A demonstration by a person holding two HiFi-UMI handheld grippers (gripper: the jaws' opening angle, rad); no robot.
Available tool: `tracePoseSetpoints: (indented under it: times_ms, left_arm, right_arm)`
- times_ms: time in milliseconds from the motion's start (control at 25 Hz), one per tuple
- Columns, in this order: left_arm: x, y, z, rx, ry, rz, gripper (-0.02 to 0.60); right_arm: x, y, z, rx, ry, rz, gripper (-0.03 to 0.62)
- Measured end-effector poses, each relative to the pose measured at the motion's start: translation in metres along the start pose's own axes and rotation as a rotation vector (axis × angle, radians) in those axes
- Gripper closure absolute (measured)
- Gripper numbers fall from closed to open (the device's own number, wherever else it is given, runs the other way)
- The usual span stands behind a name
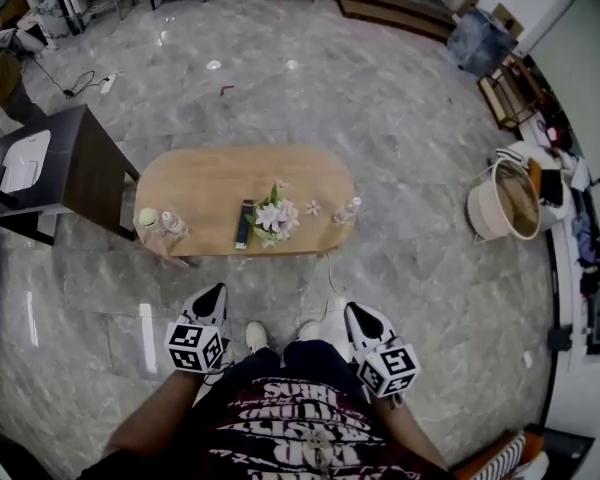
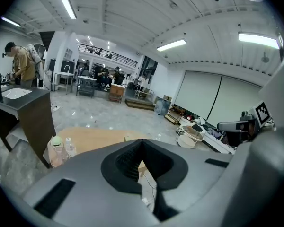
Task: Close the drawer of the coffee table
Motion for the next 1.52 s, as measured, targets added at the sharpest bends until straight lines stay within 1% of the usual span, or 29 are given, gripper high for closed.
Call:
tracePoseSetpoints:
  times_ms: [160,400,520,600,680,800,960,1200,1360,1440,1520]
  left_arm:
    - [0.014,-0.003,-0.009,-0.003,0.05,0.001,0.56]
    - [0.036,-0.023,-0.009,0.015,0.06,-0.03,0.561]
    - [0.049,-0.032,-0.017,0.045,0.1,0.0,0.561]
    - [0.057,-0.034,-0.026,0.067,0.132,0.038,0.561]
    - [0.063,-0.032,-0.037,0.072,0.161,0.076,0.561]
    - [0.067,-0.028,-0.062,0.048,0.197,0.113,0.561]
    - [0.075,-0.016,-0.102,0.032,0.251,0.138,0.561]
    - [0.119,0.01,-0.154,0.087,0.321,0.124,0.561]
    - [0.154,0.039,-0.202,0.085,0.359,0.122,0.561]
    - [0.169,0.052,-0.227,0.095,0.376,0.1,0.561]
    - [0.182,0.063,-0.252,0.114,0.402,0.067,0.561]
  right_arm:
    - [0.008,-0.016,-0.005,0.031,0.027,-0.004,0.559]
    - [0.023,-0.06,-0.007,0.066,0.067,0.026,0.559]
    - [0.032,-0.089,-0.011,0.07,0.069,0.053,0.559]
    - [0.039,-0.109,-0.016,0.072,0.082,0.069,0.559]
    - [0.049,-0.13,-0.026,0.063,0.107,0.086,0.559]
    - [0.063,-0.162,-0.047,0.029,0.164,0.114,0.559]
    - [0.086,-0.191,-0.078,-0.032,0.231,0.147,0.559]
    - [0.133,-0.218,-0.133,-0.108,0.334,0.19,0.559]
    - [0.166,-0.228,-0.174,-0.118,0.375,0.21,0.559]
    - [0.178,-0.233,-0.193,-0.1,0.388,0.216,0.559]
    - [0.188,-0.239,-0.216,-0.118,0.417,0.238,0.559]
Point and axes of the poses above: the fingertips, and each gripper's own axes: x forward along the fingers, y to its left, z out of its top, the point moved 9 cm from there along -x, backward along the fingers, and after that the axes turned 12 degrees about -y, right-handed, at the moved point
